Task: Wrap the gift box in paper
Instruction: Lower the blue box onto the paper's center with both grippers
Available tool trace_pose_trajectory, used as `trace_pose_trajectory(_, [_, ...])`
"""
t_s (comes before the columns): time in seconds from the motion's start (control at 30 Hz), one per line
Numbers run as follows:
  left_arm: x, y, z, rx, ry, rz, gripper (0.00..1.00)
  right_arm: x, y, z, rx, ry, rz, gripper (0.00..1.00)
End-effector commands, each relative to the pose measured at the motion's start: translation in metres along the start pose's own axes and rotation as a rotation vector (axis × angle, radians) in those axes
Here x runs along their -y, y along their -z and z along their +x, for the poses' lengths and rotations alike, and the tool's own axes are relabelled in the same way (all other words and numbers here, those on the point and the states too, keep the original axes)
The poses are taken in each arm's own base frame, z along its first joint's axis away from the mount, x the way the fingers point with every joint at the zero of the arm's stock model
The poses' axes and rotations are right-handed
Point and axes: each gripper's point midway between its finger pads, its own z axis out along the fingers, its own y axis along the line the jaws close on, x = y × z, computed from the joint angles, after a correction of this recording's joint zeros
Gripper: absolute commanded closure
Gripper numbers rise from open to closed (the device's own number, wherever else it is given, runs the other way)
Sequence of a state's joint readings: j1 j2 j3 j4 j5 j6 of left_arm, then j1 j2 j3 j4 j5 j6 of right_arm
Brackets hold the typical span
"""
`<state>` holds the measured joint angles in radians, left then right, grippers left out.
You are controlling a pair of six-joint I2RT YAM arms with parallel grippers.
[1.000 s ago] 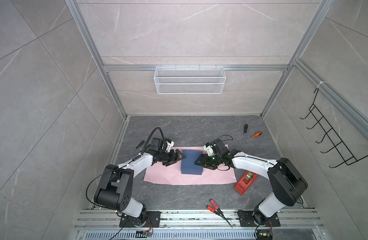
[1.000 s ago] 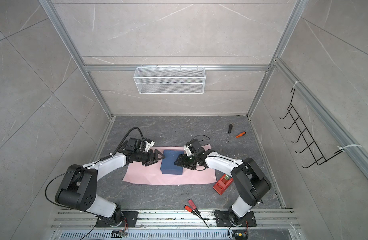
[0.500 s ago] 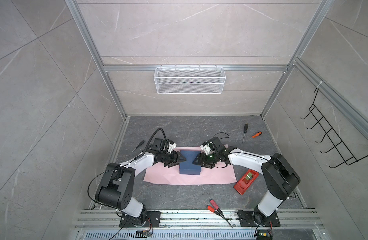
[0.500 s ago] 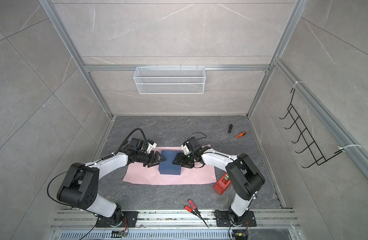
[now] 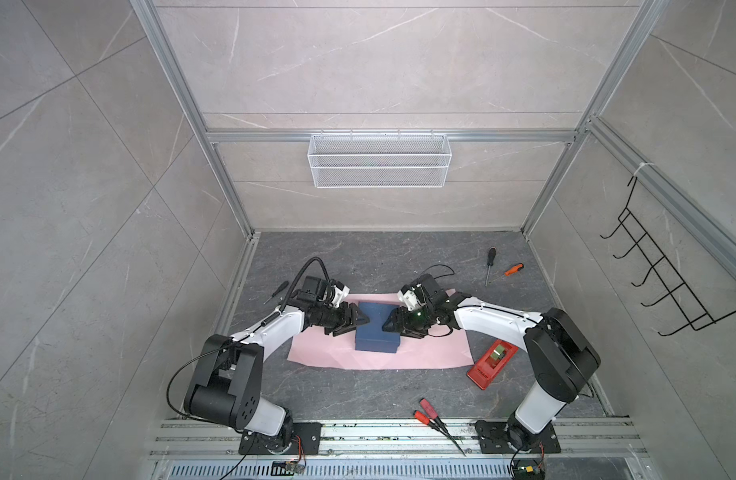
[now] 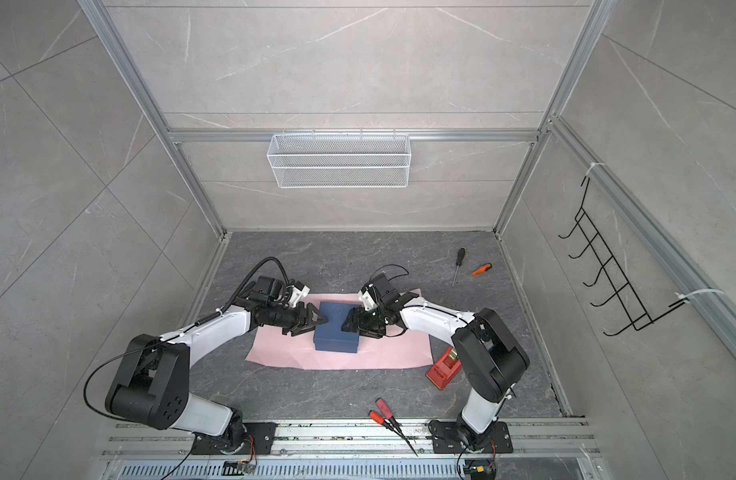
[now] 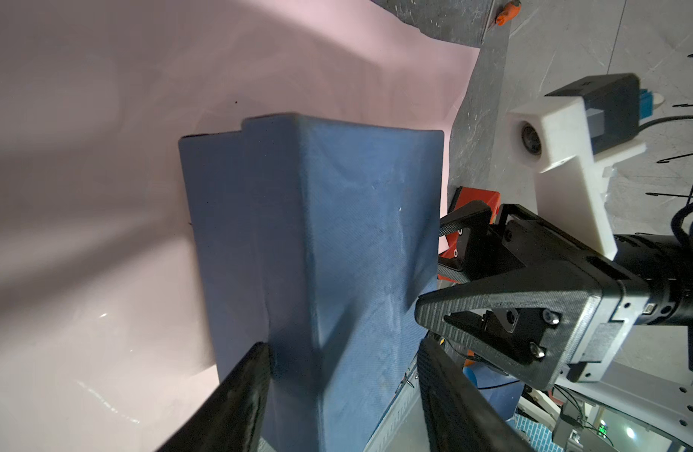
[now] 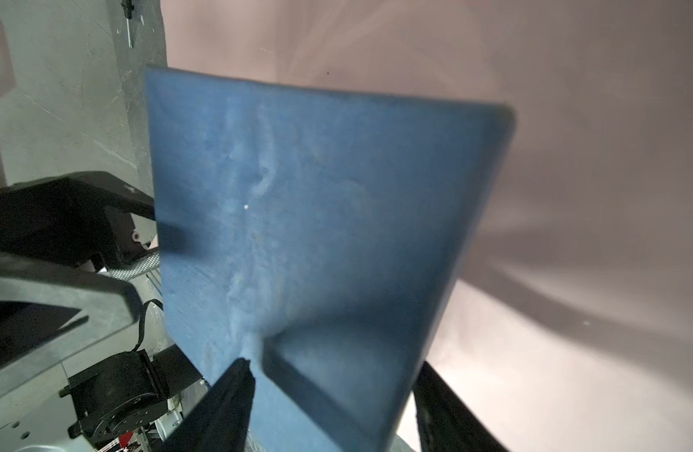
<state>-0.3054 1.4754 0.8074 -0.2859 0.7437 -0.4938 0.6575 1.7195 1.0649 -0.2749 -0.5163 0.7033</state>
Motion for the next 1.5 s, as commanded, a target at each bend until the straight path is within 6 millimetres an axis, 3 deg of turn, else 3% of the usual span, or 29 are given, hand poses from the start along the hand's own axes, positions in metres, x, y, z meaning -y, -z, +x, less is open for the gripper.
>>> trace_pose_trajectory(0.0, [0.003,0.010,0.005,0.007,-0.001,0.031,0.37,-0.012,0.003,-0.003,-0.001,0.034,-0.013,0.34])
trace_pose_trajectory(0.47, [-0.011,0.012,0.001,0.040,0.015,0.011,0.37,-0.005,-0.003,0.002,-0.003,0.016,0.009,0.35])
trace_pose_trajectory(0.63, [-0.006,0.013,-0.004,0.052,-0.004,0.030,0.38,-0.008,-0.006,0.007,-0.009,0.018,0.003,0.35])
trace_pose_trajectory(1.47, [-0.009,0.015,-0.019,0.089,0.008,0.032,0.44,-0.015,-0.014,-0.012,0.002,0.041,0.016,0.35])
